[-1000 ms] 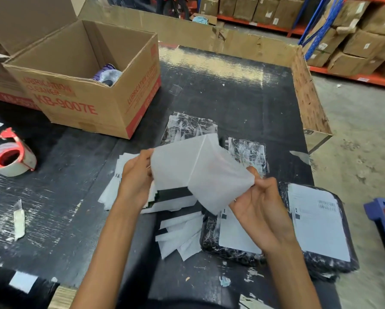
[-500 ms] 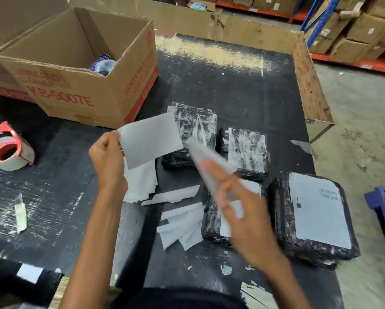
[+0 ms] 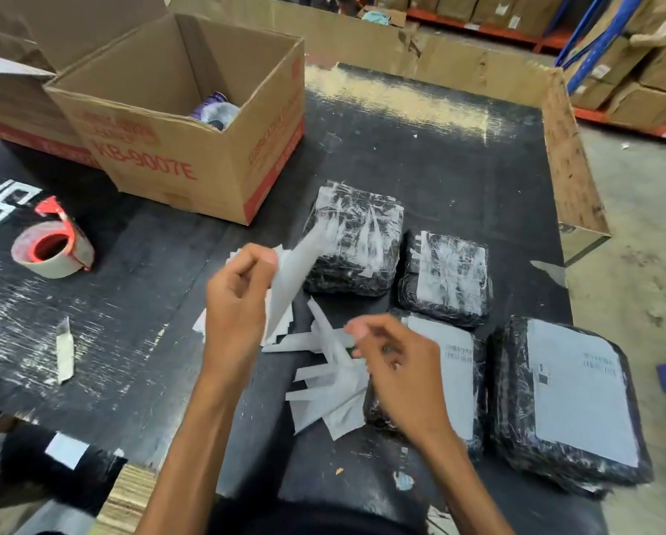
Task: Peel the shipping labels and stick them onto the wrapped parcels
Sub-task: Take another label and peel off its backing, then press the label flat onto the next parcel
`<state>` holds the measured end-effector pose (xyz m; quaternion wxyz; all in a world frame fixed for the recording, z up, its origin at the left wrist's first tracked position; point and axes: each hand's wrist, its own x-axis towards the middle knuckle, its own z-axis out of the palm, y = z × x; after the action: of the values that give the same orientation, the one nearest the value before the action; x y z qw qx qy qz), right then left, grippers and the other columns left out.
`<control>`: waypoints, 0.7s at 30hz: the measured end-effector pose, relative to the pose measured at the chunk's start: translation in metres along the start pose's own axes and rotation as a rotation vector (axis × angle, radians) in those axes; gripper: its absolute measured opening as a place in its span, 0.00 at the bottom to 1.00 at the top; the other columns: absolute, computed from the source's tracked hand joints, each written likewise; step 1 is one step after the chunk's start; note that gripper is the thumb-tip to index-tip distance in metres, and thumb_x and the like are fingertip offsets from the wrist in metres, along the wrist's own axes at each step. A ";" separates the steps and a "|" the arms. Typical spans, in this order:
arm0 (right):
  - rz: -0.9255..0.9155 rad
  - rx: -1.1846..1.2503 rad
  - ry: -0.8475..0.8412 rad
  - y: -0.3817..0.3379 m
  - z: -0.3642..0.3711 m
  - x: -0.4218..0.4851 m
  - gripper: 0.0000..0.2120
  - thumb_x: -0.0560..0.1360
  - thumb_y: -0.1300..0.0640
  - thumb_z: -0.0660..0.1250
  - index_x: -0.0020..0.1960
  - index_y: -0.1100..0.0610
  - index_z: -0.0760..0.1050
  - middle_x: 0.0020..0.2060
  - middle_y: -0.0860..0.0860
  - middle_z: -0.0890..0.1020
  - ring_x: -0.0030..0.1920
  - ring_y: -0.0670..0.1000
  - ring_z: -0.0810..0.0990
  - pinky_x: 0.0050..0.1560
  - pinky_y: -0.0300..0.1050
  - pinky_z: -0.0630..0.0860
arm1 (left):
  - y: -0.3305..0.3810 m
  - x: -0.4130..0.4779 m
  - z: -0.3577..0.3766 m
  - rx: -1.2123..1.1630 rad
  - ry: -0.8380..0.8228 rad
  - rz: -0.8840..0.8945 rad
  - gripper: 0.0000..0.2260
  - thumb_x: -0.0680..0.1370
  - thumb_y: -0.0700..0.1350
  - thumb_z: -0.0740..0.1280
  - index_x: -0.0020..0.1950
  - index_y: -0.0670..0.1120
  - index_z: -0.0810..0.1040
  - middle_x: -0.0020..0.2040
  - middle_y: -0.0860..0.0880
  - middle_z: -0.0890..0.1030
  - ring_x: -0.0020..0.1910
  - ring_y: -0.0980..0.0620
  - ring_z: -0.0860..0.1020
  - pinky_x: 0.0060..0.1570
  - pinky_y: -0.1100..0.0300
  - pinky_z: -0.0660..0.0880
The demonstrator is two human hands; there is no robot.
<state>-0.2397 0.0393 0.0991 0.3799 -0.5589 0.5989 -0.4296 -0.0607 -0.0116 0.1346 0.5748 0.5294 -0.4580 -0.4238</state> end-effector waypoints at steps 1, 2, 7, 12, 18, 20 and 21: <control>0.126 0.184 -0.021 -0.010 -0.006 0.007 0.12 0.80 0.44 0.66 0.53 0.50 0.83 0.47 0.46 0.88 0.44 0.52 0.86 0.44 0.49 0.82 | -0.001 -0.005 0.003 0.022 -0.087 0.022 0.11 0.82 0.40 0.63 0.39 0.42 0.76 0.34 0.44 0.72 0.35 0.56 0.68 0.36 0.62 0.65; 0.233 0.322 -0.041 -0.017 -0.011 0.016 0.19 0.79 0.40 0.63 0.56 0.53 0.82 0.48 0.49 0.88 0.45 0.55 0.87 0.45 0.52 0.82 | -0.001 -0.010 0.007 0.056 -0.187 0.044 0.10 0.81 0.43 0.64 0.42 0.43 0.79 0.37 0.45 0.79 0.40 0.56 0.75 0.41 0.62 0.70; 0.339 0.419 0.035 -0.034 -0.029 0.046 0.18 0.76 0.45 0.70 0.55 0.59 0.83 0.47 0.55 0.89 0.48 0.57 0.87 0.49 0.47 0.83 | -0.006 -0.027 0.023 0.321 -0.581 0.278 0.02 0.79 0.45 0.70 0.49 0.48 0.82 0.53 0.54 0.83 0.59 0.49 0.78 0.59 0.53 0.73; 0.288 0.449 0.164 -0.036 -0.034 0.064 0.07 0.79 0.58 0.70 0.53 0.61 0.82 0.47 0.57 0.88 0.52 0.60 0.86 0.55 0.56 0.80 | -0.013 -0.030 0.029 0.448 -0.456 0.308 0.31 0.69 0.57 0.78 0.69 0.55 0.70 0.67 0.60 0.71 0.68 0.57 0.69 0.66 0.58 0.69; 0.237 0.540 0.178 -0.046 -0.037 0.082 0.05 0.81 0.59 0.67 0.53 0.56 0.82 0.49 0.50 0.89 0.51 0.50 0.87 0.52 0.45 0.83 | -0.023 -0.014 0.030 0.371 -0.167 0.029 0.40 0.65 0.76 0.66 0.73 0.61 0.65 0.63 0.59 0.77 0.61 0.62 0.74 0.59 0.68 0.70; 0.223 0.544 0.162 -0.047 -0.037 0.090 0.05 0.81 0.59 0.67 0.54 0.56 0.82 0.49 0.50 0.89 0.50 0.49 0.87 0.49 0.42 0.83 | -0.024 -0.005 0.033 0.273 -0.226 -0.003 0.25 0.73 0.74 0.61 0.59 0.58 0.78 0.51 0.58 0.83 0.53 0.59 0.79 0.51 0.68 0.73; 0.220 0.555 0.151 -0.048 -0.036 0.095 0.06 0.81 0.59 0.66 0.55 0.58 0.81 0.49 0.50 0.89 0.50 0.48 0.87 0.47 0.41 0.84 | -0.023 -0.001 0.034 0.242 -0.230 -0.005 0.18 0.77 0.68 0.63 0.54 0.55 0.80 0.47 0.57 0.84 0.48 0.59 0.80 0.47 0.68 0.73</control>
<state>-0.2651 -0.0519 0.1594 0.5167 -0.3320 0.5422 -0.5734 -0.0945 -0.0203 0.1128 0.4495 0.5442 -0.5671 -0.4246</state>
